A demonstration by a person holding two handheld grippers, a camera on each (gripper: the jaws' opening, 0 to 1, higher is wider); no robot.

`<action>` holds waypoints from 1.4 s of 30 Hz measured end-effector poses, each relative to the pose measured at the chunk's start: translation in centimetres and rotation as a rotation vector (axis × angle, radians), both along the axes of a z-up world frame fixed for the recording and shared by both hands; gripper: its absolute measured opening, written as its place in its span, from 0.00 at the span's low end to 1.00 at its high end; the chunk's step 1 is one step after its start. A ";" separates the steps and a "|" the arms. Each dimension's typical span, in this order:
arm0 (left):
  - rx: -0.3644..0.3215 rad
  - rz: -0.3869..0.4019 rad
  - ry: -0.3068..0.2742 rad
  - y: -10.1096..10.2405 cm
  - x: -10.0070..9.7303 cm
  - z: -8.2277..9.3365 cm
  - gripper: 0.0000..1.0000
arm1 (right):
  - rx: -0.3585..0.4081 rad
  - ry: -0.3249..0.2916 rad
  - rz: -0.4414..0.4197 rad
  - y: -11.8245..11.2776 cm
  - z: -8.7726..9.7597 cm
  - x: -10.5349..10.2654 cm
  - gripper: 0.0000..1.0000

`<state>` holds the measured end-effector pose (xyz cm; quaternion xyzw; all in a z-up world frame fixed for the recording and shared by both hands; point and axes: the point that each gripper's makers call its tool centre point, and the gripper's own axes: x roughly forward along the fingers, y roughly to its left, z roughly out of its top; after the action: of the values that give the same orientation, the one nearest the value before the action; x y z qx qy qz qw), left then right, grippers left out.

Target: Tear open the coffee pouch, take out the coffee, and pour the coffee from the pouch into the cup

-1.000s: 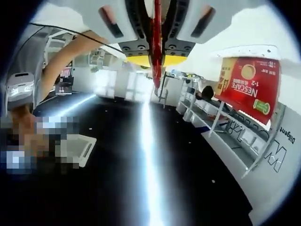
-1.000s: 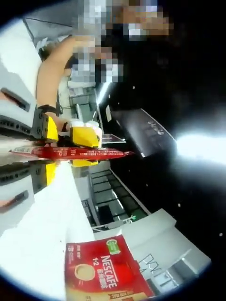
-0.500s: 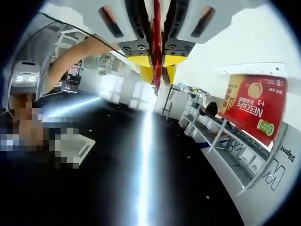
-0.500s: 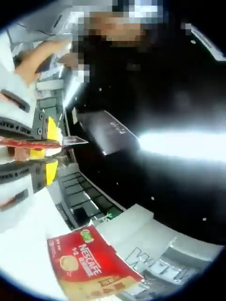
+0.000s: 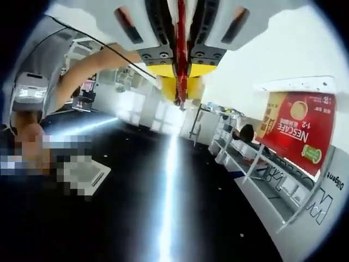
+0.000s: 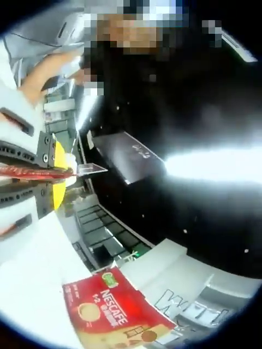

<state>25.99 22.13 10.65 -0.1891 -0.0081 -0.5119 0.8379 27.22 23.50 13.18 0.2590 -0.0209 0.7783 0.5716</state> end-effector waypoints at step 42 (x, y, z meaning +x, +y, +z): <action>0.184 0.092 -0.115 -0.6 1.9 -2.0 0.23 | 0.231 -0.002 0.158 -4.1 4.3 -3.2 0.04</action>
<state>27.89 21.57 8.62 -0.0809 -0.0178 -0.4815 0.8725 24.01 19.44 17.49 0.3229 -0.0904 0.8135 0.4751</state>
